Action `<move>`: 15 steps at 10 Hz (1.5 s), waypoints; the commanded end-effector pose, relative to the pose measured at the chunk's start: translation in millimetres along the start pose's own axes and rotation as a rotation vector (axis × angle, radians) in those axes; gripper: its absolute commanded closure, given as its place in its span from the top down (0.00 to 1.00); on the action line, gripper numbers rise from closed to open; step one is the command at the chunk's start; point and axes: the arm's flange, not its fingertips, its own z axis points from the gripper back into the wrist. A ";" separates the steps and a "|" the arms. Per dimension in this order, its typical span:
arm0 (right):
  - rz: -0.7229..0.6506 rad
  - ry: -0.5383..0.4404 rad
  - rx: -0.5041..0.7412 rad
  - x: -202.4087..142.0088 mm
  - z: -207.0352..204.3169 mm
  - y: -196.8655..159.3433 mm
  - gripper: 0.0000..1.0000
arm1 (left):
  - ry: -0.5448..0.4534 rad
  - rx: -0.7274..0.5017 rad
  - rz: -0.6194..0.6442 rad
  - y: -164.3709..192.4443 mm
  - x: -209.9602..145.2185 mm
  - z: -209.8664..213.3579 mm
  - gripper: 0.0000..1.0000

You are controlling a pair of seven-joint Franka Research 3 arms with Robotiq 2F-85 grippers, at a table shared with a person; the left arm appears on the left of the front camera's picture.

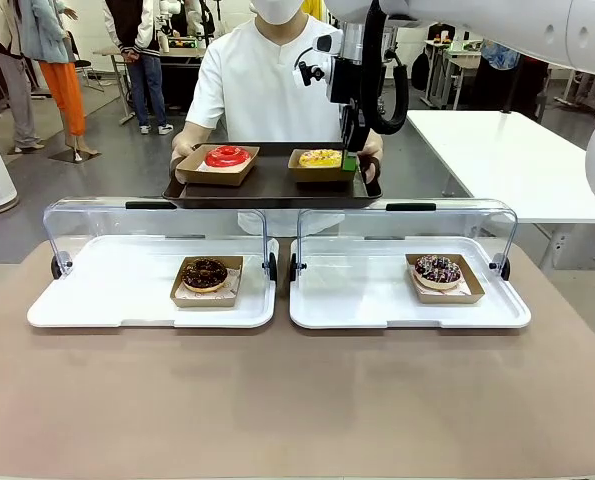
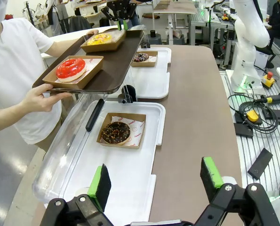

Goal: Provide the desired donut to the person.
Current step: Place the picked Paper togo box onto the Handle tray extended by the person.

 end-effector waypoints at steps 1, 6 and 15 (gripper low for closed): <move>0.011 -0.022 0.028 3.7 8.3 -7.5 0.41 | -0.021 0.008 -0.010 0.8 1.6 0.7 1.00; 0.014 -0.022 0.041 3.9 7.8 -7.3 0.90 | -0.021 0.008 -0.010 0.8 1.6 0.7 1.00; 0.085 -0.059 0.012 -51.5 33.0 71.8 1.00 | -0.021 0.008 -0.010 0.8 1.6 0.7 1.00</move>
